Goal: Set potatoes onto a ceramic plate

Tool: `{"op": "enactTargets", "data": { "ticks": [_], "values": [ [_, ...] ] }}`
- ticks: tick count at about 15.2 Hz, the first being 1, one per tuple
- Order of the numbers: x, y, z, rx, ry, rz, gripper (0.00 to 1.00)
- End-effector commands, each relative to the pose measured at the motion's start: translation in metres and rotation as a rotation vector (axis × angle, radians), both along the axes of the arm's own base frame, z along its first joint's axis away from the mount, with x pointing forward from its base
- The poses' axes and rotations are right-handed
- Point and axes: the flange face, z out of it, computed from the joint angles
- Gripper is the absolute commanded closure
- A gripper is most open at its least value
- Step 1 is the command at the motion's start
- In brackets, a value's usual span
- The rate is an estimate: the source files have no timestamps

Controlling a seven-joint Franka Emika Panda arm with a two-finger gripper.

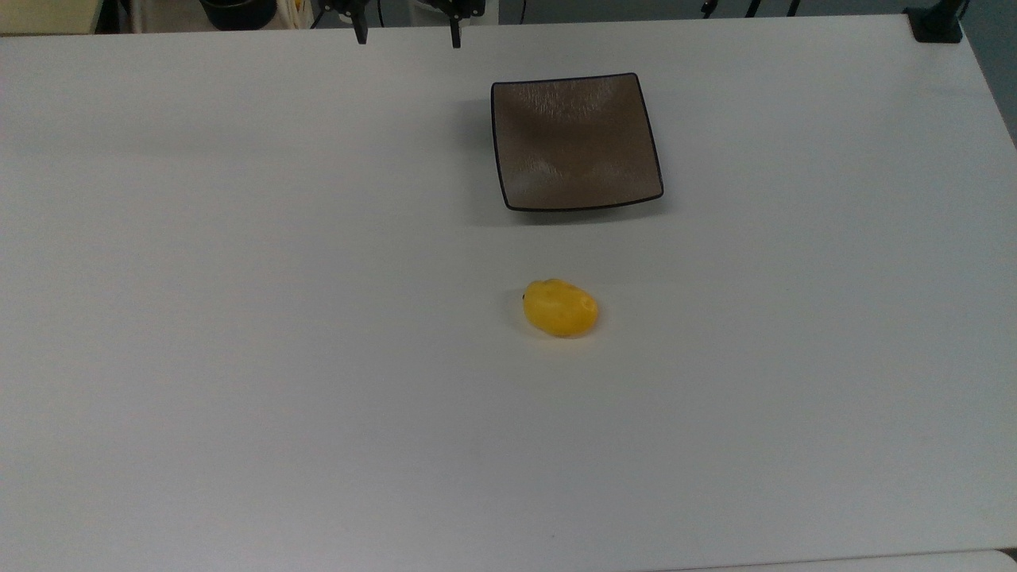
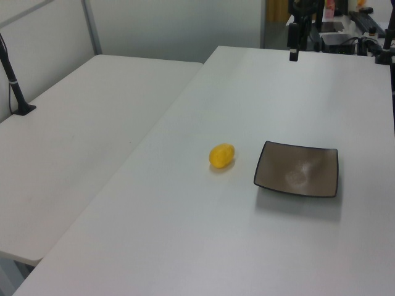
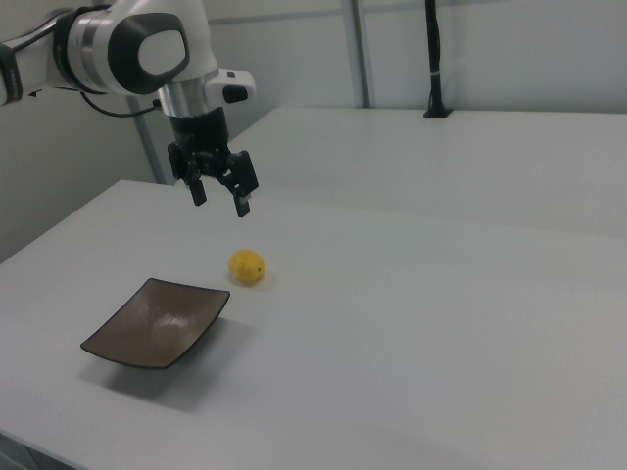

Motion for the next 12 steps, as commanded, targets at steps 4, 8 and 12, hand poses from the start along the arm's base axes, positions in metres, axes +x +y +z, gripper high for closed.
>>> {"op": "enactTargets", "data": {
  "ticks": [4, 8, 12],
  "values": [
    [-0.0045, -0.0061, 0.0064, 0.010, -0.014, 0.001, 0.00],
    [-0.0039, -0.0061, 0.0065, 0.011, -0.016, -0.004, 0.00],
    [-0.0023, -0.0033, 0.0046, 0.012, -0.012, -0.007, 0.00]
  ]
}}
